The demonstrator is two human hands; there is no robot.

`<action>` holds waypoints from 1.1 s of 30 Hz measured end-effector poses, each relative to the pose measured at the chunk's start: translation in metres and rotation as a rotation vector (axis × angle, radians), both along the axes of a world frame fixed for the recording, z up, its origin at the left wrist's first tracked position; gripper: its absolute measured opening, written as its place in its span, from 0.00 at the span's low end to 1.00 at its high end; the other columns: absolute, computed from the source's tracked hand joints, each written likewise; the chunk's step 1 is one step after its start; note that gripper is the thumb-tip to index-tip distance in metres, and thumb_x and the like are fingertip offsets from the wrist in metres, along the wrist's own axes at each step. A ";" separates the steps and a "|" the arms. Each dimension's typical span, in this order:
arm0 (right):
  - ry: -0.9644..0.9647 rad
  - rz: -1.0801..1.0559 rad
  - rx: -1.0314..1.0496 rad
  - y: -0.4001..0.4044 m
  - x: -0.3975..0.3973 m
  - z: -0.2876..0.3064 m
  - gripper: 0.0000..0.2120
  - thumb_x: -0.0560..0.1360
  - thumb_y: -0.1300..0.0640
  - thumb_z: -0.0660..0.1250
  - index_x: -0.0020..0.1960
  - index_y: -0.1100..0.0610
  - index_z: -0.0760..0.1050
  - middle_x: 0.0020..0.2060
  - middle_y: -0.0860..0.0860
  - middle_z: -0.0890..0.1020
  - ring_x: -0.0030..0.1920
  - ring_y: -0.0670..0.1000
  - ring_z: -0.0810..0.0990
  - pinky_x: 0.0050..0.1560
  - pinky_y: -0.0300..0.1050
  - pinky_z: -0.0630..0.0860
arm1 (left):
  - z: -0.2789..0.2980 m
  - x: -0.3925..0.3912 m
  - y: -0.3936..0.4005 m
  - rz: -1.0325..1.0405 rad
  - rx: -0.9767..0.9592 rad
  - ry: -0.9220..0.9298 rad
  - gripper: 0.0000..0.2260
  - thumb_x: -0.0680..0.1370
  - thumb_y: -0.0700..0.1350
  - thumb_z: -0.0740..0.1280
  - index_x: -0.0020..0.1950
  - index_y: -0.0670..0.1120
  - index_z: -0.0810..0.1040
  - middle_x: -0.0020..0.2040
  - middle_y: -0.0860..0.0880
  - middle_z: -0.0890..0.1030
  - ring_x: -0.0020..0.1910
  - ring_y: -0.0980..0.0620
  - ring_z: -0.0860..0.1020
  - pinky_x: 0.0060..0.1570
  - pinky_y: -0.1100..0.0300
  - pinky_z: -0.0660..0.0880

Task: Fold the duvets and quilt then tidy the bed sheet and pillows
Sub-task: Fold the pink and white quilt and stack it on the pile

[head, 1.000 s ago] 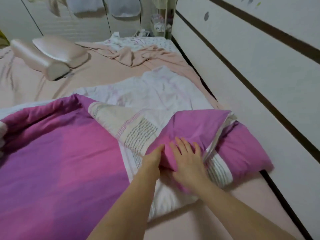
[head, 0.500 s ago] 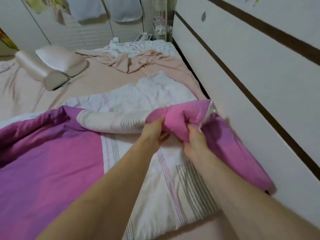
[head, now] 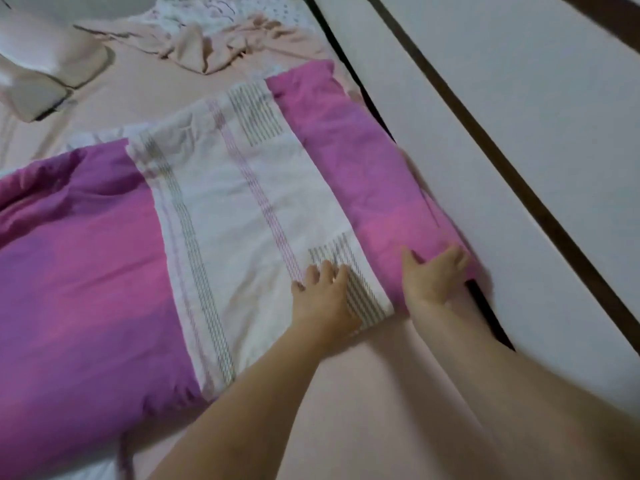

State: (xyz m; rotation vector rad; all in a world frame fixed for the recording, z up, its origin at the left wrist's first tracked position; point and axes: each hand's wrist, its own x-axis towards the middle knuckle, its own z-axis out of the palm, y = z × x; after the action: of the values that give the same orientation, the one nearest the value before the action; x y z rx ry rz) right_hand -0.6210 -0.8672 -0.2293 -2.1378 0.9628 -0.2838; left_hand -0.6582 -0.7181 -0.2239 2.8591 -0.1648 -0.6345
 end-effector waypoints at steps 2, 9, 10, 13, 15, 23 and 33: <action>0.133 -0.135 0.258 -0.019 -0.025 -0.027 0.47 0.64 0.44 0.78 0.73 0.62 0.60 0.69 0.60 0.68 0.68 0.60 0.68 0.66 0.56 0.67 | -0.017 -0.023 -0.020 -0.016 0.112 0.037 0.47 0.70 0.65 0.67 0.78 0.49 0.43 0.78 0.42 0.45 0.76 0.38 0.46 0.70 0.35 0.53; -0.023 -0.155 1.235 -0.004 -0.020 -0.067 0.35 0.54 0.49 0.84 0.58 0.55 0.77 0.51 0.52 0.84 0.50 0.54 0.84 0.52 0.57 0.80 | -0.064 -0.029 -0.031 -0.070 0.410 -0.186 0.43 0.76 0.56 0.64 0.77 0.47 0.35 0.76 0.38 0.52 0.72 0.36 0.58 0.60 0.37 0.67; -0.055 -0.198 1.203 0.002 -0.017 -0.066 0.26 0.58 0.55 0.82 0.52 0.57 0.76 0.49 0.54 0.84 0.48 0.56 0.84 0.51 0.59 0.80 | -0.067 -0.026 -0.029 -0.073 0.409 -0.223 0.43 0.76 0.56 0.64 0.78 0.46 0.37 0.73 0.39 0.58 0.67 0.37 0.65 0.56 0.41 0.71; -0.128 -0.202 1.060 0.014 -0.016 -0.055 0.12 0.66 0.64 0.75 0.37 0.56 0.71 0.40 0.55 0.81 0.45 0.57 0.82 0.52 0.59 0.80 | -0.059 -0.018 -0.026 -0.088 0.328 -0.278 0.37 0.79 0.49 0.61 0.78 0.42 0.40 0.64 0.42 0.71 0.55 0.40 0.77 0.47 0.50 0.75; -0.148 -0.193 1.009 0.009 -0.031 -0.043 0.12 0.68 0.64 0.74 0.35 0.57 0.70 0.34 0.52 0.79 0.40 0.54 0.80 0.50 0.55 0.81 | -0.037 -0.025 -0.026 -0.180 0.287 -0.228 0.35 0.79 0.42 0.58 0.78 0.40 0.39 0.63 0.42 0.75 0.55 0.39 0.79 0.49 0.49 0.74; -0.179 -0.250 0.874 -0.023 -0.143 0.060 0.16 0.69 0.56 0.74 0.52 0.64 0.77 0.46 0.56 0.82 0.46 0.56 0.82 0.51 0.52 0.80 | 0.103 -0.114 -0.045 -0.487 0.264 -0.058 0.36 0.77 0.40 0.62 0.78 0.39 0.43 0.64 0.38 0.75 0.61 0.37 0.75 0.57 0.49 0.71; -0.327 -0.527 0.731 -0.120 -0.371 0.199 0.15 0.72 0.65 0.69 0.57 0.68 0.73 0.42 0.53 0.77 0.40 0.50 0.76 0.30 0.34 0.73 | 0.236 -0.323 -0.147 -0.730 0.079 -0.092 0.19 0.78 0.43 0.62 0.67 0.39 0.67 0.62 0.42 0.75 0.59 0.42 0.75 0.48 0.55 0.70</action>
State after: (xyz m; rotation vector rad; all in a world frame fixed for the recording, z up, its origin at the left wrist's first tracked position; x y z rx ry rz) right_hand -0.9916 -0.9871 -0.0302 -1.1219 1.1893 -0.4385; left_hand -0.9809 -0.8656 0.0118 2.8559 -1.2543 -0.6238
